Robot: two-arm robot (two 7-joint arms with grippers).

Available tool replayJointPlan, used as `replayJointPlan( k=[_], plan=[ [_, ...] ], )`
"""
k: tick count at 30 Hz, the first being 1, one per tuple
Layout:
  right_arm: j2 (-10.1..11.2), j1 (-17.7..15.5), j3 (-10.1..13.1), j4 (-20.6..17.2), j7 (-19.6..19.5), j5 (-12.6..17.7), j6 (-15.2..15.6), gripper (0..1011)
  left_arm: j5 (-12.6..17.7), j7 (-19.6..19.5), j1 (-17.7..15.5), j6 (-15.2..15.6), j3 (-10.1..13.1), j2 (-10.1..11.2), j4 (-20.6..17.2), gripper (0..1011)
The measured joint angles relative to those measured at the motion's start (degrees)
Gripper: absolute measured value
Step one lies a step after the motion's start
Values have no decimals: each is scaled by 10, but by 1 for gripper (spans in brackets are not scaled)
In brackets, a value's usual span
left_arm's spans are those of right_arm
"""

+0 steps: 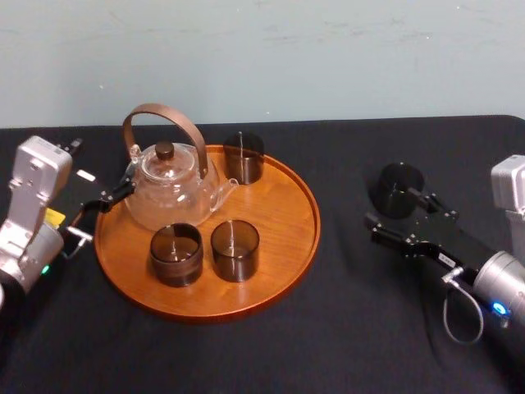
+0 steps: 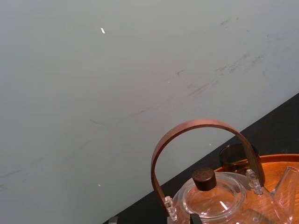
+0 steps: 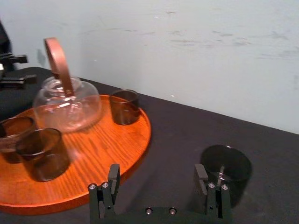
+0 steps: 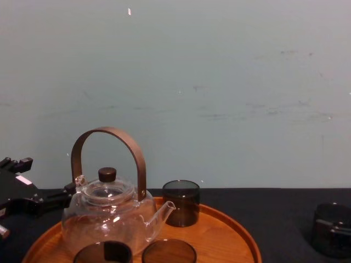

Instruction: Pick up the glass from the table and place it on the tray.

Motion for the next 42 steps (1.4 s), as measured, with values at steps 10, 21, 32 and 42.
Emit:
replayJointPlan(
  k=[10,21,32,42],
  plan=[
    [-4,-3,26,16,-15,-2,4,1002,0,0,0,0,0,0,0,1001],
    [-12,12,42,39,-22,-8,17,1002,0,0,0,0,0,0,0,1001],
    [-21,35,47,64,-23,-12,29,1002,0,0,0,0,0,0,0,1001],
    [-32,73,35,105,-13,-18,37,1002,0,0,0,0,0,0,0,1001]
  ],
)
